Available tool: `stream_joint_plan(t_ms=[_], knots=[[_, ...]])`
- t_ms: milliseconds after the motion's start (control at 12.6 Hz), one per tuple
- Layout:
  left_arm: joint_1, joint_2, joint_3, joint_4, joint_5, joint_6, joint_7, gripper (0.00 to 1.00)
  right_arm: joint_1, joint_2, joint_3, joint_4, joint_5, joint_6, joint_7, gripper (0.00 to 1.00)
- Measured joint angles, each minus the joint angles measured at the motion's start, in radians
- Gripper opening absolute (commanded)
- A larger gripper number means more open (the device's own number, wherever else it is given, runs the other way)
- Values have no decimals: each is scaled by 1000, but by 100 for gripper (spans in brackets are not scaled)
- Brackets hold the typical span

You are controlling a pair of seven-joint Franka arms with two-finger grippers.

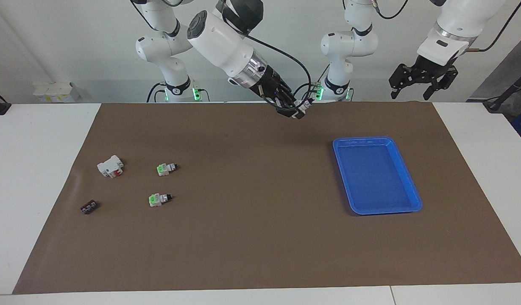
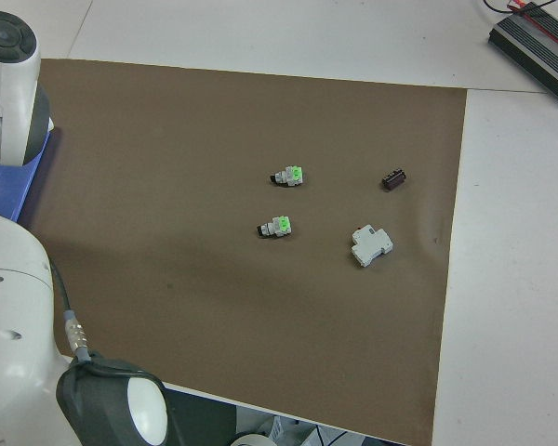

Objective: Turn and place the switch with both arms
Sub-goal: 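Lift the switch with the right gripper and carry it toward the tray, then reach the left gripper over the tray toward the held switch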

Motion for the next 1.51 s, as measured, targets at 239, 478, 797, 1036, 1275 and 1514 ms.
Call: stream_joint_plan(t_ms=[239,478,797,1036,1275,1514], knots=[[0,0,0,0,0,-13,0,100,3,0,0,4,0,0,0,0],[0,-1,0,0,0,-14,8,100,21,0,3,5,0,0,4,0],[2,-6,1,0,-62,-6,42,100,29,0,4,5,1,41,85,0],[41,-6,4,-1,-228,21,87,100,46,5,4,5,1,61,116,0],[43,-6,-3,-22,-338,111,97,100,47,11,4,5,1,61,116,0],[31,-6,-27,-40,-376,129,149,100,47,11,4,5,1,61,116,0]])
